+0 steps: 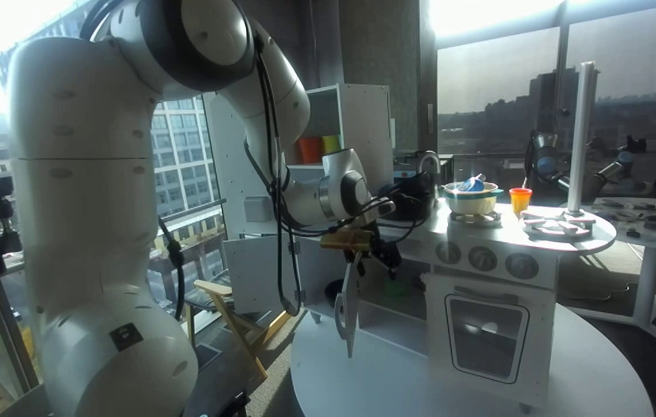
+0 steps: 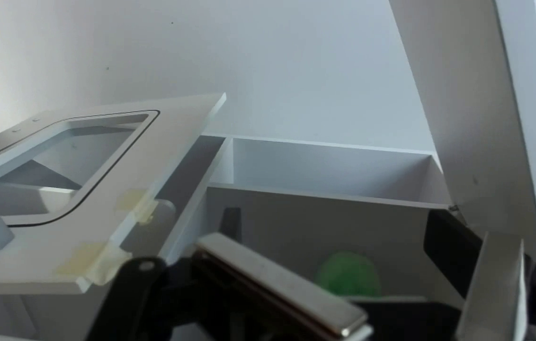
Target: Open all the cabinet doors of the toy kitchen
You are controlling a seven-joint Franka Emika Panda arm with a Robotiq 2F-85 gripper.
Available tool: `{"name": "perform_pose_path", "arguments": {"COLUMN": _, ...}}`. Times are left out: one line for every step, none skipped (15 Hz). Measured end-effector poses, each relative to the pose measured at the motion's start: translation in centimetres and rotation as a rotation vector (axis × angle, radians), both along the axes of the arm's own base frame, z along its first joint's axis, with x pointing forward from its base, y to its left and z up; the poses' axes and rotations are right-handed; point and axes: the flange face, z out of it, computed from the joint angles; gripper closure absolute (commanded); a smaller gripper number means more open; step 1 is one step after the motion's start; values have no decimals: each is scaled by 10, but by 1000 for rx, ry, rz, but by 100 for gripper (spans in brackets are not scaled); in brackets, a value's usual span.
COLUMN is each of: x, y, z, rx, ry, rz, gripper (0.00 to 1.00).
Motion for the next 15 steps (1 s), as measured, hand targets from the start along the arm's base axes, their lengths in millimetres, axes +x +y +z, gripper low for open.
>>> {"name": "perform_pose_path", "arguments": {"x": -5, "y": 7, "z": 3, "rx": 25, "ry": 9, "rz": 31, "gripper": 0}}
{"name": "perform_pose_path", "arguments": {"x": -9, "y": 14, "z": 5, "rx": 51, "ry": 17, "rz": 59, "gripper": 0}}
{"name": "perform_pose_path", "arguments": {"x": -13, "y": 19, "z": 7, "rx": 72, "ry": 22, "rz": 82, "gripper": 0}}
{"name": "perform_pose_path", "arguments": {"x": -17, "y": 23, "z": 9, "rx": 85, "ry": 24, "rz": 99, "gripper": 0}}
{"name": "perform_pose_path", "arguments": {"x": -19, "y": 23, "z": 11, "rx": 91, "ry": 26, "rz": 106, "gripper": 0}}
{"name": "perform_pose_path", "arguments": {"x": -21, "y": 21, "z": 12, "rx": 100, "ry": 31, "rz": 102, "gripper": 0}}
{"name": "perform_pose_path", "arguments": {"x": -22, "y": 15, "z": 12, "rx": 104, "ry": 36, "rz": 94, "gripper": 0}}
{"name": "perform_pose_path", "arguments": {"x": -22, "y": 7, "z": 12, "rx": 105, "ry": 35, "rz": 80, "gripper": 0}}
{"name": "perform_pose_path", "arguments": {"x": -21, "y": -3, "z": 12, "rx": 104, "ry": 35, "rz": 63, "gripper": 0}}
{"name": "perform_pose_path", "arguments": {"x": -21, "y": -15, "z": 12, "rx": 102, "ry": 33, "rz": 49, "gripper": 0}}
{"name": "perform_pose_path", "arguments": {"x": -21, "y": -27, "z": 12, "rx": 97, "ry": 32, "rz": 51, "gripper": 0}}
{"name": "perform_pose_path", "arguments": {"x": -21, "y": -37, "z": 11, "rx": 90, "ry": 31, "rz": 64, "gripper": 0}}
{"name": "perform_pose_path", "arguments": {"x": -20, "y": -46, "z": 8, "rx": 80, "ry": 25, "rz": 87, "gripper": 0}}
{"name": "perform_pose_path", "arguments": {"x": -19, "y": -53, "z": 6, "rx": 71, "ry": 19, "rz": 125, "gripper": 0}}
{"name": "perform_pose_path", "arguments": {"x": -18, "y": -56, "z": 2, "rx": 66, "ry": 18, "rz": 176, "gripper": 0}}
